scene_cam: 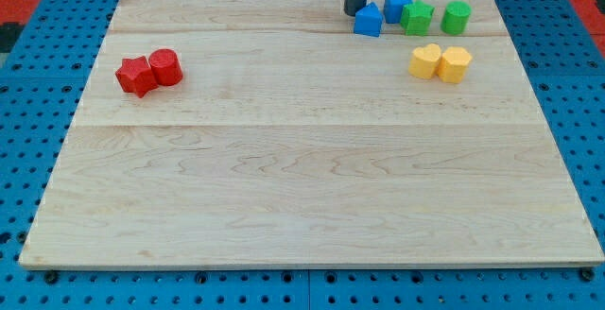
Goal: Place the green blocks to the bottom of the blue blocks
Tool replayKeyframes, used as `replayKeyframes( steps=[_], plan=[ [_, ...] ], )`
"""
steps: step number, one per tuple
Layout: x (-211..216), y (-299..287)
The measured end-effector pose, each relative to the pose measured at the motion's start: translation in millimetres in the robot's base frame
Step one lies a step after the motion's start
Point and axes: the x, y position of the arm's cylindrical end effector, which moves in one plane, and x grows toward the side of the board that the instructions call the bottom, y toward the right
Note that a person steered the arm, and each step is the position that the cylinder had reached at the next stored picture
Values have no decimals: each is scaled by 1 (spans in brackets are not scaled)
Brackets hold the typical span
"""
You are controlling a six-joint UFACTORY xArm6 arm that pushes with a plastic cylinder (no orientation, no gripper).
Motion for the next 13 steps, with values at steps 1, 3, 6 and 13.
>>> replayKeyframes(
  steps=[1, 3, 6, 13],
  plan=[
    [-32, -28],
    [-36, -11],
    [-35, 58],
    [-21, 125]
  ],
)
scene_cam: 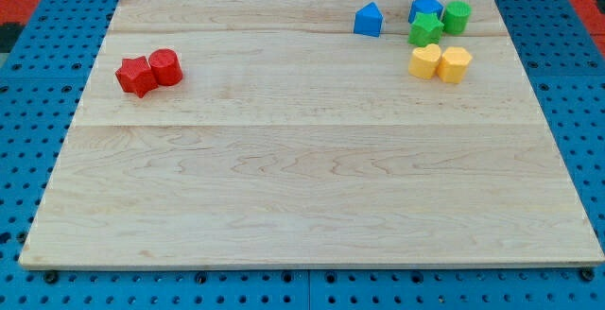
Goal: Place the green blocks to the bottom of the blue blocks
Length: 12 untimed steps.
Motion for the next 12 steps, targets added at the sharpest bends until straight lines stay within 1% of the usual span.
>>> replayKeyframes(
  steps=[1, 2, 3, 4, 5, 6, 7, 8, 9, 11, 12],
  plan=[
    [5, -2],
    [-15, 39],
    [-12, 73],
    [8, 75],
    [39, 22],
    [51, 17],
    [49, 54],
    [60, 66],
    [80, 6],
    [105, 20],
    [129, 2]
  ],
)
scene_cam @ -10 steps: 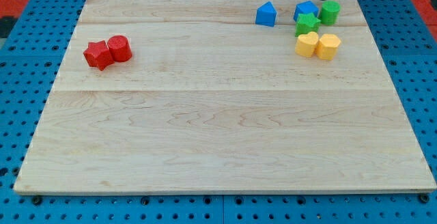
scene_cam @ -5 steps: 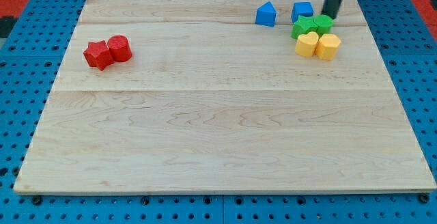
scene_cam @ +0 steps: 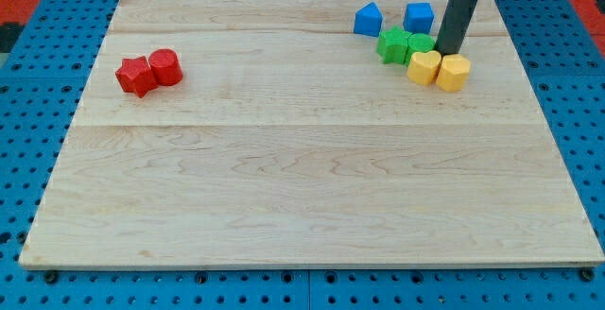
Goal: Place the green blocks to the bottom of the blue blocks
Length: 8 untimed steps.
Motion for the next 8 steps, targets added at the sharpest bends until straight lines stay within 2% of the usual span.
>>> replayKeyframes(
  steps=[1, 3, 4, 5, 6, 7, 8],
  plan=[
    [3, -49],
    [-9, -50],
    [22, -72],
    [25, -140],
    [-2, -133],
    [-24, -77],
    [-37, -62]
  ],
)
